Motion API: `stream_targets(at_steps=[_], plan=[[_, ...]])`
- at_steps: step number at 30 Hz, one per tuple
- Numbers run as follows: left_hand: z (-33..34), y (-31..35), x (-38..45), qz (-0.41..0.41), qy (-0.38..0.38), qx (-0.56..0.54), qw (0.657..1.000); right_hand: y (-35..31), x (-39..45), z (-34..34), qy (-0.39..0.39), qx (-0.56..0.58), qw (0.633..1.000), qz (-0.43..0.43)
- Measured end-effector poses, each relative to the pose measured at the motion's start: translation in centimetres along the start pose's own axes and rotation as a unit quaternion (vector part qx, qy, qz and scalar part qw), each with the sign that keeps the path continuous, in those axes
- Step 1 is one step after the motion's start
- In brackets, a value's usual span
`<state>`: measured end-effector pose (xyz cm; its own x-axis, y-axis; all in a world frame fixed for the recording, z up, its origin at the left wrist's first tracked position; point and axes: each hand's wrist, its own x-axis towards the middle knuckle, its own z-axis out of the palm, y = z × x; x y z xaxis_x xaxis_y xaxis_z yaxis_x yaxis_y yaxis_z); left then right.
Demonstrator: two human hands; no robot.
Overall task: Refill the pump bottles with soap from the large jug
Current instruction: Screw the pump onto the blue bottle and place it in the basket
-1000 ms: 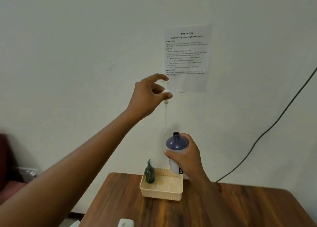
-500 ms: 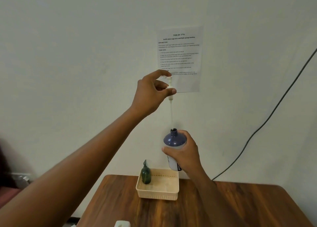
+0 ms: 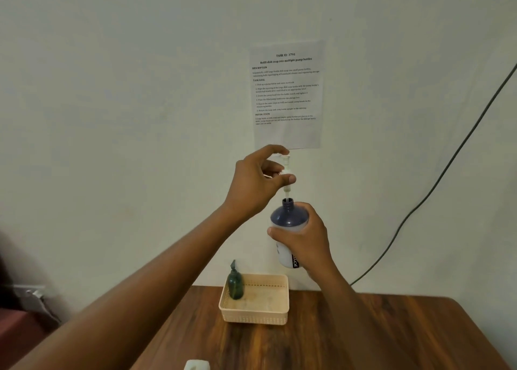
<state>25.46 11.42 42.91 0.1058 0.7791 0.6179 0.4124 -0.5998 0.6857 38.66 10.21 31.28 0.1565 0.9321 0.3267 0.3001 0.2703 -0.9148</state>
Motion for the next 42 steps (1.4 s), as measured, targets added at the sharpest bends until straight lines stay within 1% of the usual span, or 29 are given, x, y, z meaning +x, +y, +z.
stream_targets(at_steps=[8,13,21,26,28,32,36,40,42], plan=[[1.5,-1.5,-1.8,-0.011,-0.004,-0.011,1.000,-0.3,0.6,-0.1,0.023,-0.022,0.999,-0.016],[2.1,-2.1,-2.8,-0.012,0.008,-0.015,1.000,-0.2,0.9,-0.2,0.026,-0.014,0.999,-0.027],[2.5,-2.5,-3.1,-0.015,-0.003,-0.015,1.000,0.9,1.1,0.1,0.033,-0.010,0.999,-0.030],[3.1,-2.2,-2.8,-0.036,0.047,-0.021,0.998,1.0,1.4,0.3,0.035,-0.037,0.998,-0.035],[3.4,-2.1,-2.7,-0.047,0.048,-0.026,0.997,1.0,1.4,0.5,0.023,-0.051,0.998,-0.035],[2.8,-2.6,-2.2,-0.068,0.010,-0.087,0.994,1.0,1.2,0.5,0.025,-0.035,0.999,-0.030],[2.0,-3.1,-1.6,-0.077,-0.069,-0.142,0.985,0.9,1.1,-0.1,0.028,-0.007,0.999,-0.024],[1.5,-3.3,-1.1,-0.084,-0.157,-0.171,0.969,0.9,1.1,-0.3,0.031,0.003,0.999,-0.021],[1.5,-3.2,-1.0,-0.095,-0.164,-0.168,0.967,0.9,1.2,-0.3,0.032,0.004,0.999,-0.023]])
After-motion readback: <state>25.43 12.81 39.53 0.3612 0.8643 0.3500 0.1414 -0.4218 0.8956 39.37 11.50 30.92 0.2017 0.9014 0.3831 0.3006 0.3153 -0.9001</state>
